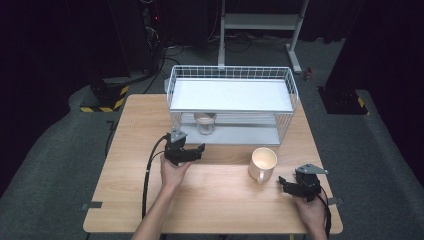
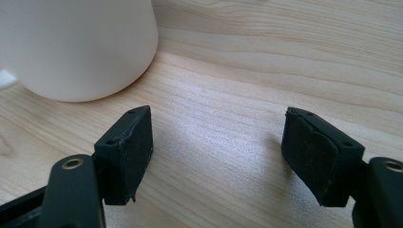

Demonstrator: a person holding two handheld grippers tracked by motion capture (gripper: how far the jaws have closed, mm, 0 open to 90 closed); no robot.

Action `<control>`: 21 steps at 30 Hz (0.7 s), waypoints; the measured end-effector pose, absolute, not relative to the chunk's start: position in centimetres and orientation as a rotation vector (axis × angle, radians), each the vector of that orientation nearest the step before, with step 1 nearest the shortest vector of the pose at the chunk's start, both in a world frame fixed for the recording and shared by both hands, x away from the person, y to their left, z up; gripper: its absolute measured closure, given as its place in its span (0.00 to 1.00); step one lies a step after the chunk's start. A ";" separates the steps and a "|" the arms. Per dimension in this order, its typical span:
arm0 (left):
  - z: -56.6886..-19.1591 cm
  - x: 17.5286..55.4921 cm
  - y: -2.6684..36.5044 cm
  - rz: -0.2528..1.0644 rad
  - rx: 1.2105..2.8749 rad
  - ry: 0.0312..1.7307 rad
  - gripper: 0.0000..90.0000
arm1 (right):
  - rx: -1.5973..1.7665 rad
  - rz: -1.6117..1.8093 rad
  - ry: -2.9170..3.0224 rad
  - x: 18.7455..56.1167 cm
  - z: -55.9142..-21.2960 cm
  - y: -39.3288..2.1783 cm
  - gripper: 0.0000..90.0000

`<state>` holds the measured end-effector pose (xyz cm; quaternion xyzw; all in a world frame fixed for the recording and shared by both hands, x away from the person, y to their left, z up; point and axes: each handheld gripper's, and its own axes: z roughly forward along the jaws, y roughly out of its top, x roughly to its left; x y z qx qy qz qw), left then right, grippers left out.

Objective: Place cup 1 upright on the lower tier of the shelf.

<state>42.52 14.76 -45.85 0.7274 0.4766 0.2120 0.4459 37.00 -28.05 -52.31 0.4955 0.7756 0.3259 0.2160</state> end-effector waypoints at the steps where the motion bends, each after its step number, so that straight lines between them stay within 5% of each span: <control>1: -45.8 42.4 14.7 0.522 1.803 1.181 0.18 | 1.374 0.903 2.150 37.0 -52.3 -28.0 0.29; 21: -45.9 40.0 15.6 0.552 1.815 1.183 0.18 | 1.374 0.903 2.150 37.0 -52.3 -28.0 0.29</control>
